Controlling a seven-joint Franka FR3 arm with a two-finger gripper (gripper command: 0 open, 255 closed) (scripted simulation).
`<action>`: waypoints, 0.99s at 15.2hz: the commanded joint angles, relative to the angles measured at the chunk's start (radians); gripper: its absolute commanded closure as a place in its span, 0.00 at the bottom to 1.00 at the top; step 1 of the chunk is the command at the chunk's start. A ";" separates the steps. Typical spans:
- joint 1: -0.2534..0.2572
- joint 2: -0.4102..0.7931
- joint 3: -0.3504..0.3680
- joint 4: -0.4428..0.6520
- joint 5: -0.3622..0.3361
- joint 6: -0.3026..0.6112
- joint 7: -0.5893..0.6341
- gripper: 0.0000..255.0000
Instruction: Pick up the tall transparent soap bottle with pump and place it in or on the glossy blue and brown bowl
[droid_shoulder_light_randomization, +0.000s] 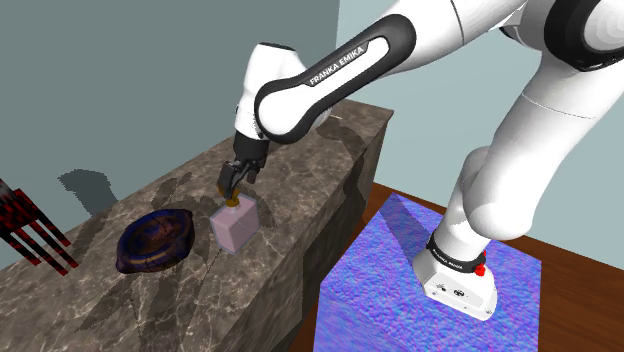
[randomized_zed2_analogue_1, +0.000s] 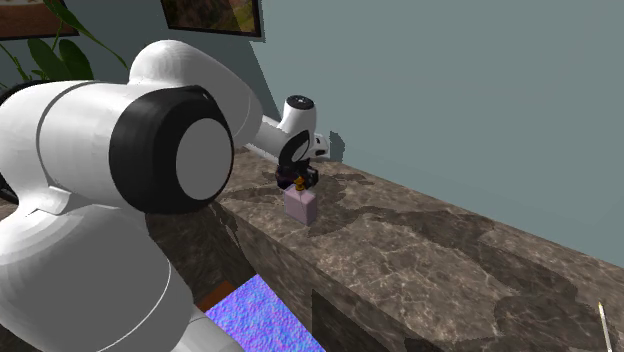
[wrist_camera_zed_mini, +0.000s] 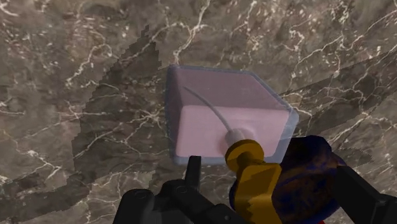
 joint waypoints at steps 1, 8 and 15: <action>0.004 0.027 0.005 0.002 -0.002 0.027 0.004 0.00; 0.008 0.071 0.011 0.002 -0.007 0.073 0.007 0.00; 0.008 0.071 0.011 0.002 -0.007 0.073 0.007 1.00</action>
